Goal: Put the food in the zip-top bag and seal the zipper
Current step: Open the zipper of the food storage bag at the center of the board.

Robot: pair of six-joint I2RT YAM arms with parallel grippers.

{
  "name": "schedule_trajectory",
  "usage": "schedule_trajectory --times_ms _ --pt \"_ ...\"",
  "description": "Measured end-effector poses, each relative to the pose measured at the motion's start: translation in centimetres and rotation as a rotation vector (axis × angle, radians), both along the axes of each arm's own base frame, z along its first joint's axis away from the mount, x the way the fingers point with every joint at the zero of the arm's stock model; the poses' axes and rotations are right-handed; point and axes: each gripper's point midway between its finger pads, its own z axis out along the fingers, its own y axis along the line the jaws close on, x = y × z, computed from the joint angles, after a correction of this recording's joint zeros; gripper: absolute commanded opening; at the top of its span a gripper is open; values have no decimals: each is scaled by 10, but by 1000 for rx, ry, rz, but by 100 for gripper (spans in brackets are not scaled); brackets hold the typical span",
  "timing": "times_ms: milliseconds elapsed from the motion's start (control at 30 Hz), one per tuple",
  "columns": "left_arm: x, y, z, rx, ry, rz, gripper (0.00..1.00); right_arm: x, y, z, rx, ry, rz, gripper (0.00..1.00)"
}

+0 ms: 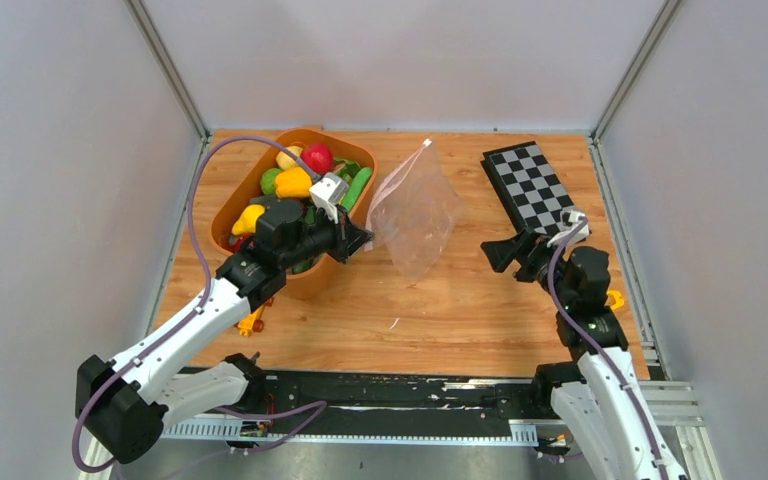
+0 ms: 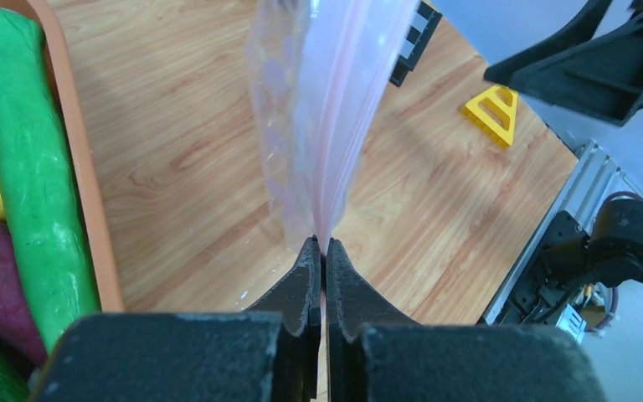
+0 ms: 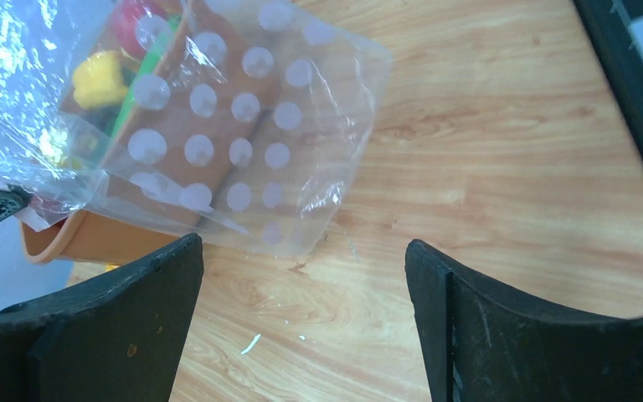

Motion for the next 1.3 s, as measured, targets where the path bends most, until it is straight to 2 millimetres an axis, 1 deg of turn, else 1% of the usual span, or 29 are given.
schedule_trajectory --times_ms 67,167,267,333,400,533,633,733,833,900,1000,1133,1300 --pt "1 -1 1 -10 6 7 0 -2 3 -14 48 29 -7 79" --pt "1 -2 1 -30 18 15 0 -1 14 -53 126 149 18 72" --pt "1 -5 0 -66 32 13 0 -2 26 -86 199 266 53 73" --pt "-1 -7 -1 -85 46 8 0 -2 33 -97 239 314 76 76" --pt "-2 -9 0 -101 53 2 0 2 41 -100 272 330 109 77" --pt "-6 -15 10 -167 57 -25 0 11 62 -97 328 312 185 76" --pt "-8 -19 16 -204 56 -42 0 16 73 -103 357 328 211 75" --pt "-11 -20 17 -233 59 -51 0 21 79 -110 382 342 215 74" --pt "-15 -19 12 -251 75 -52 0 25 85 -116 405 353 222 74" --pt "-16 -17 6 -250 87 -41 0 27 92 -120 417 364 234 71" --pt "-19 -10 -5 -236 104 -12 0 27 103 -126 432 382 255 69" --pt "-20 -4 -15 -209 124 19 0 25 116 -134 440 398 261 68" --pt "-21 4 -25 -175 140 51 0 27 118 -142 435 407 218 68"
